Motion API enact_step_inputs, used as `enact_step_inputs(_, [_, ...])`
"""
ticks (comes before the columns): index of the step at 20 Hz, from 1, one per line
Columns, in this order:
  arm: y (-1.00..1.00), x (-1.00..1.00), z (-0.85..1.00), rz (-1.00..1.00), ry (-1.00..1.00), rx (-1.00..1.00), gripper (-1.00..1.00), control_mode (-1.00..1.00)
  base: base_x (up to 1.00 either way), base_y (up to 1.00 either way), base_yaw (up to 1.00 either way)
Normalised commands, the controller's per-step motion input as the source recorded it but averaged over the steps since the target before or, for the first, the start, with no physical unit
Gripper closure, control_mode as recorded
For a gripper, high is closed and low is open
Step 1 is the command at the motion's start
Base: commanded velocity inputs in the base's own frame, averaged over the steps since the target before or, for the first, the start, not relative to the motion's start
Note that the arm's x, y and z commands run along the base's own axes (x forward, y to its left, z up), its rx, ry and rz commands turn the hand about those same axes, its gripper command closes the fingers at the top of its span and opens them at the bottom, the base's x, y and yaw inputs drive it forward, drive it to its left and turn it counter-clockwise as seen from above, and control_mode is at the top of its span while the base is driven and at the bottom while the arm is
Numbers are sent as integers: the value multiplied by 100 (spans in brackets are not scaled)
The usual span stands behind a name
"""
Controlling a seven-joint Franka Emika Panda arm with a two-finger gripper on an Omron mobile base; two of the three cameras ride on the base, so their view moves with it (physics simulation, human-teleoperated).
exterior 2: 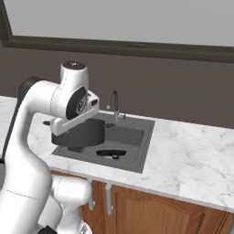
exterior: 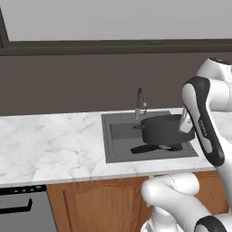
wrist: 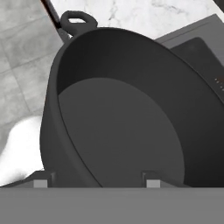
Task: Move the pot and pan from the stove into the sink.
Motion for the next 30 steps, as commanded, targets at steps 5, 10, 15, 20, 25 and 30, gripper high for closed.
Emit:
enact_step_inputs(5, [-9, 35, -38, 0, -1, 0, 100, -100, 0, 0, 0])
enact_step_inputs(10, [-15, 17, -28, 2, -4, 0, 100, -100, 0, 0, 0])
enact_step_inputs(15, [-15, 24, -20, 1, -5, 0, 100, -100, 0, 0, 0])
enact_step_inputs(20, [-13, 20, -29, 1, -5, 0, 100, -100, 0, 0, 0])
enact_step_inputs(25, [-6, 19, -31, 1, -5, 0, 100, -100, 0, 0, 0])
enact_step_inputs(30, [-2, 22, -24, 0, -6, 0, 100, -100, 0, 0, 0])
